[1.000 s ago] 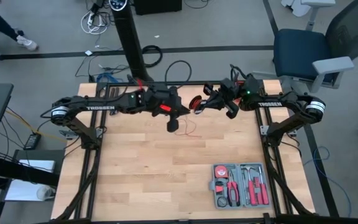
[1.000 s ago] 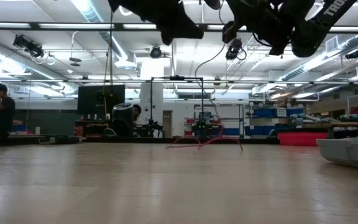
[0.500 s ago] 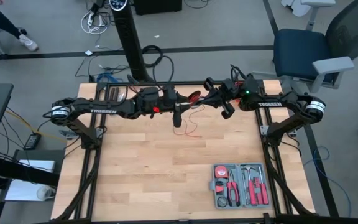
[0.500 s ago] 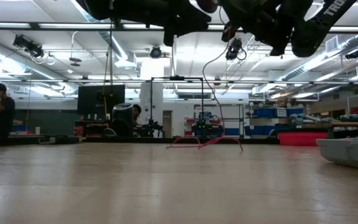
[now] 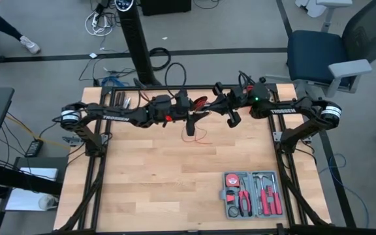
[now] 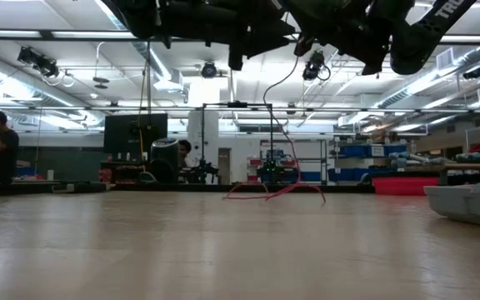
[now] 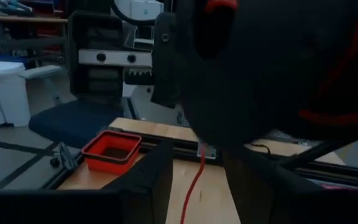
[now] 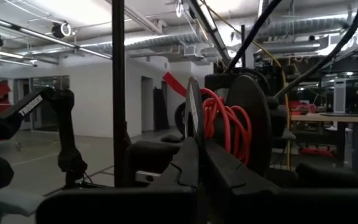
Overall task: Coil cords
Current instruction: Coil the wire
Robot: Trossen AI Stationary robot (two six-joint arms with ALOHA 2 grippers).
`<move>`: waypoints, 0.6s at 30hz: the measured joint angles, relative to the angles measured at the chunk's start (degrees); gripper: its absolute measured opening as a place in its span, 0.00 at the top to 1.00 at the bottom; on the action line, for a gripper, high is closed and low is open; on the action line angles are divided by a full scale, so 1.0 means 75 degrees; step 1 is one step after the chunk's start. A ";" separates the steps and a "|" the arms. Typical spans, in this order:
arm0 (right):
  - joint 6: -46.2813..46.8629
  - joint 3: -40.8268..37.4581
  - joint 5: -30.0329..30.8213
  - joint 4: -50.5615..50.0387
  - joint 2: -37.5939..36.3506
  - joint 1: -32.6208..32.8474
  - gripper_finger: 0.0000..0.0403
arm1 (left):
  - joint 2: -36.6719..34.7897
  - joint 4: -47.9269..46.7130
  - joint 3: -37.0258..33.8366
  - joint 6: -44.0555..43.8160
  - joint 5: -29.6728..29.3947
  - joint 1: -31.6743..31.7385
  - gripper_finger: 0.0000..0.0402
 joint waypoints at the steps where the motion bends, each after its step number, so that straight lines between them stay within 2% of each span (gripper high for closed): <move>1: -0.0001 0.0000 0.0013 -0.0043 0.0000 0.0017 0.99 | 0.0041 0.0084 0.0000 -0.0018 -0.0003 0.0000 0.64; 12: -0.0078 0.0000 0.0119 -0.0032 -0.0017 0.0022 0.99 | 0.0736 0.0889 0.0003 -0.0371 0.0131 0.0003 0.64; 18: -0.0029 0.0015 0.0123 -0.0062 -0.0010 0.0037 0.99 | 0.0871 0.0360 0.0000 -0.0214 0.0192 -0.0003 0.64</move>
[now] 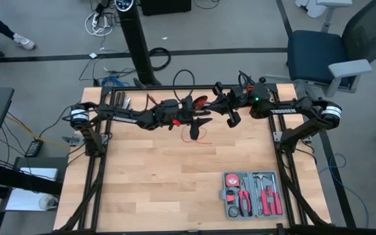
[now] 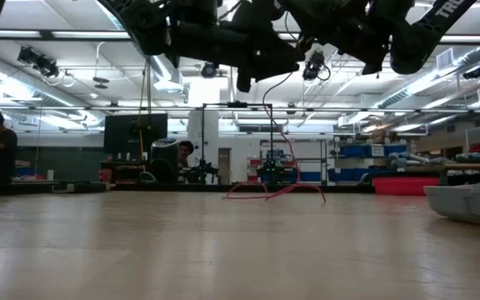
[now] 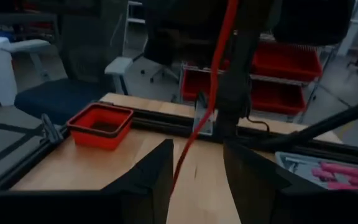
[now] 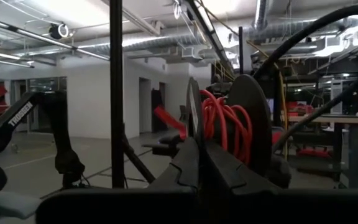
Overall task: Coil cords
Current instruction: Coil the wire
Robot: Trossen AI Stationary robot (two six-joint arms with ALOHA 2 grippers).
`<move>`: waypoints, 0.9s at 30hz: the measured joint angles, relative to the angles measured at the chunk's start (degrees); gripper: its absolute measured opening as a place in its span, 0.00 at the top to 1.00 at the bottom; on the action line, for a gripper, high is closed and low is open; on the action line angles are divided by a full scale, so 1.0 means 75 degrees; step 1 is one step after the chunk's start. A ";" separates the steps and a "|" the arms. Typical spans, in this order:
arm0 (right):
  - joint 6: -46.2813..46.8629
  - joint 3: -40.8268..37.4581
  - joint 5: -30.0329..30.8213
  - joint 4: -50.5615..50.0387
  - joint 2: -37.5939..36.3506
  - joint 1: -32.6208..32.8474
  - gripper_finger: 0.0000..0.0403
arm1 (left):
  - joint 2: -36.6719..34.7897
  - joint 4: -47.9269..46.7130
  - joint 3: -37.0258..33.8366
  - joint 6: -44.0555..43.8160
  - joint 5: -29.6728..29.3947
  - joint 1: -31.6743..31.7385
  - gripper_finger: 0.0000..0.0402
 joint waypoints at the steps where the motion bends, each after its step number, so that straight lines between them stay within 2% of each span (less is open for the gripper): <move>1: -0.0003 0.0000 0.0007 0.0006 0.0004 0.0000 0.99 | -0.0010 -0.0079 0.0001 0.0051 0.0008 0.0000 0.64; 6: -0.0006 -0.0006 0.0007 0.0003 0.0007 0.0000 0.99 | -0.0023 -0.0692 0.0003 0.0069 0.0001 0.0003 0.64; 16: 0.0000 -0.0009 0.0005 0.0026 0.0007 0.0000 0.99 | -0.0023 -0.0914 0.0003 0.0079 -0.0032 0.0012 0.65; 27: 0.0073 -0.0012 -0.0141 0.0023 0.0007 -0.0026 0.99 | -0.0245 -0.1237 0.0003 0.0291 -0.0045 0.0017 0.83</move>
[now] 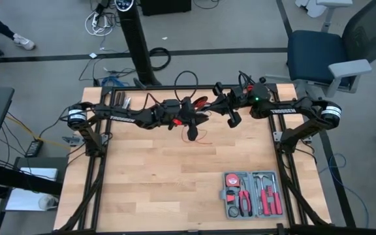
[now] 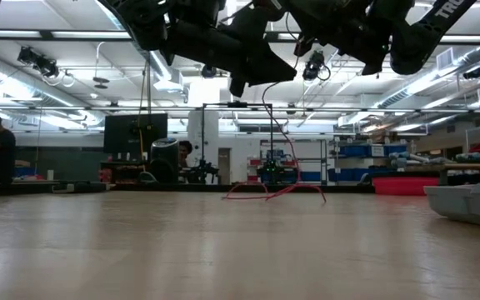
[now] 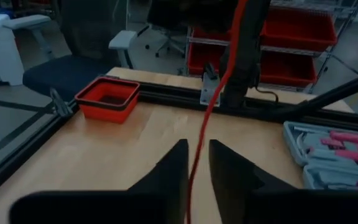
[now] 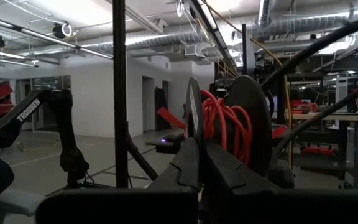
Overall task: Coil cords
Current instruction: Coil the wire
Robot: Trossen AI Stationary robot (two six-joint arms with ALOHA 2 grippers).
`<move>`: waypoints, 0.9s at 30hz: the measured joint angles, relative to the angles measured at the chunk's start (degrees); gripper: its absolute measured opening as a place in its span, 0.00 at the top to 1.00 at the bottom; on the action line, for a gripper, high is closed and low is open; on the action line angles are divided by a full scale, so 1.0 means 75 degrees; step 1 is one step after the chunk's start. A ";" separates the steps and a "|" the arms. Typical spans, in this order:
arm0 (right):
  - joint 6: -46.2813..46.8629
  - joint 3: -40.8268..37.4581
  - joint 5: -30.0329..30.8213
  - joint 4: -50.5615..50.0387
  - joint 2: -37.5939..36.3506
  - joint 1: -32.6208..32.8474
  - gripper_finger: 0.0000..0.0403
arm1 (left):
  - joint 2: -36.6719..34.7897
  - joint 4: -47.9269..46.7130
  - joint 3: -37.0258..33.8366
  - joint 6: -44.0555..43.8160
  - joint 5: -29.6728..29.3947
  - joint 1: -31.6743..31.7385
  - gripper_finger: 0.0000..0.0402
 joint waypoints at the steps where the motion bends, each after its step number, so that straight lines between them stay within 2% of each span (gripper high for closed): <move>1: 0.0000 -0.0003 0.0000 -0.0020 0.0000 0.0000 0.99 | 0.0000 -0.0060 0.0000 0.0005 -0.0022 0.0000 0.86; 5: -0.0001 -0.0003 -0.0003 -0.0026 0.0000 0.0000 0.99 | 0.0009 -0.0154 0.0000 0.0039 0.0086 0.0000 0.98; 10: 0.0129 -0.0003 -0.0219 -0.0029 0.0000 -0.0030 0.99 | -0.0025 -0.0960 0.0006 0.0221 0.0083 0.0008 0.99; 15: 0.0656 -0.0003 -0.0920 -0.0109 -0.0017 -0.0337 0.99 | -0.0638 -0.2343 0.0003 0.0686 0.0344 0.0023 1.00; 21: 0.1330 -0.0003 -0.1518 -0.1105 -0.0047 -0.0778 0.99 | -0.1709 -0.3806 0.0000 0.1062 0.0399 0.0023 1.00; 27: 0.0902 -0.0003 -0.1621 -0.2601 -0.0047 -0.0799 1.00 | -0.2179 -0.4225 0.0003 0.1282 0.0398 0.0023 1.00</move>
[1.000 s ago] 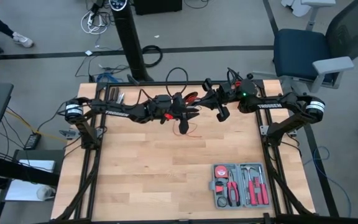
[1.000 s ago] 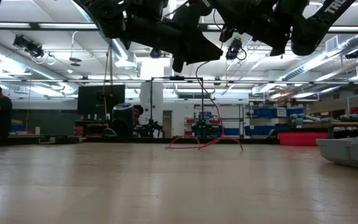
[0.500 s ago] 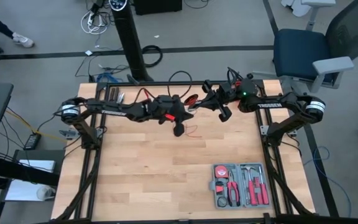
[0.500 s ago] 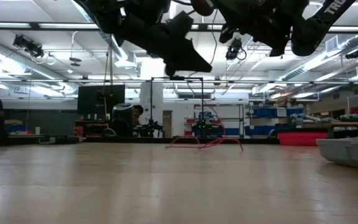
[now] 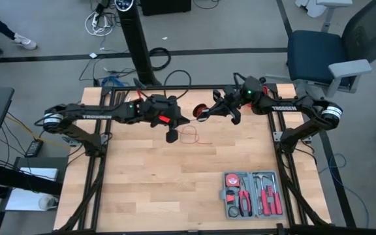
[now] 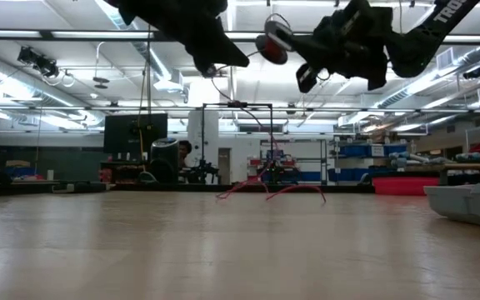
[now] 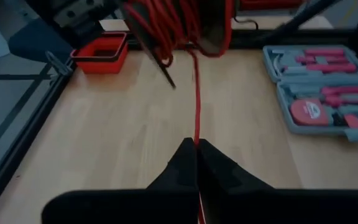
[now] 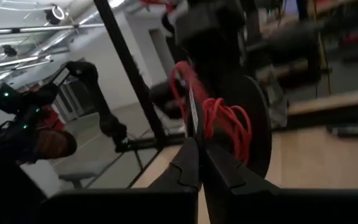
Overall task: Coil cords
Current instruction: Coil the wire
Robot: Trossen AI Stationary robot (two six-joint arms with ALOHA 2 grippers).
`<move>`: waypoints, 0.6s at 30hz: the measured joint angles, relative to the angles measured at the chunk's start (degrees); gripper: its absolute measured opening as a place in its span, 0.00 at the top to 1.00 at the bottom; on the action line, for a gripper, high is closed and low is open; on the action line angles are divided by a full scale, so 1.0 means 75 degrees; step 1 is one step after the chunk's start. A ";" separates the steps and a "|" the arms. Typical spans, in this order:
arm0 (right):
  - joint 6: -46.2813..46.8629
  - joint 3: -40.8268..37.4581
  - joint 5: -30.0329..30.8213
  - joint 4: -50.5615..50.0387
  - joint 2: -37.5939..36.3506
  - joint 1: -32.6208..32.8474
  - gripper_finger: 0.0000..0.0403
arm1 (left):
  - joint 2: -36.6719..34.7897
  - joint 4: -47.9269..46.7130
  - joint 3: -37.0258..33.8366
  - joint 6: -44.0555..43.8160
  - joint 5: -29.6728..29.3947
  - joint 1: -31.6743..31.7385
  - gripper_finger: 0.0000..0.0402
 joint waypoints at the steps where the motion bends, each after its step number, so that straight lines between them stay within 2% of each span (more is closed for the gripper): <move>1: -0.0022 0.0000 -0.0055 -0.0188 0.0000 0.0000 1.00 | -0.0046 -0.0120 0.0000 0.0105 -0.0001 0.0000 1.00; 10: -0.0464 0.0000 -0.0054 -0.1771 0.0000 0.0157 1.00 | -0.0085 -0.1174 0.0633 0.0940 -0.0085 0.0000 1.00; 15: -0.0426 0.0000 -0.0029 -0.1413 -0.0076 0.0029 1.00 | -0.0082 -0.1795 0.0758 0.0802 -0.0120 0.0000 1.00; 18: -0.0226 0.0000 -0.0185 -0.1295 -0.0079 0.0044 1.00 | 0.0002 -0.1877 0.0758 0.0675 -0.0445 -0.0003 1.00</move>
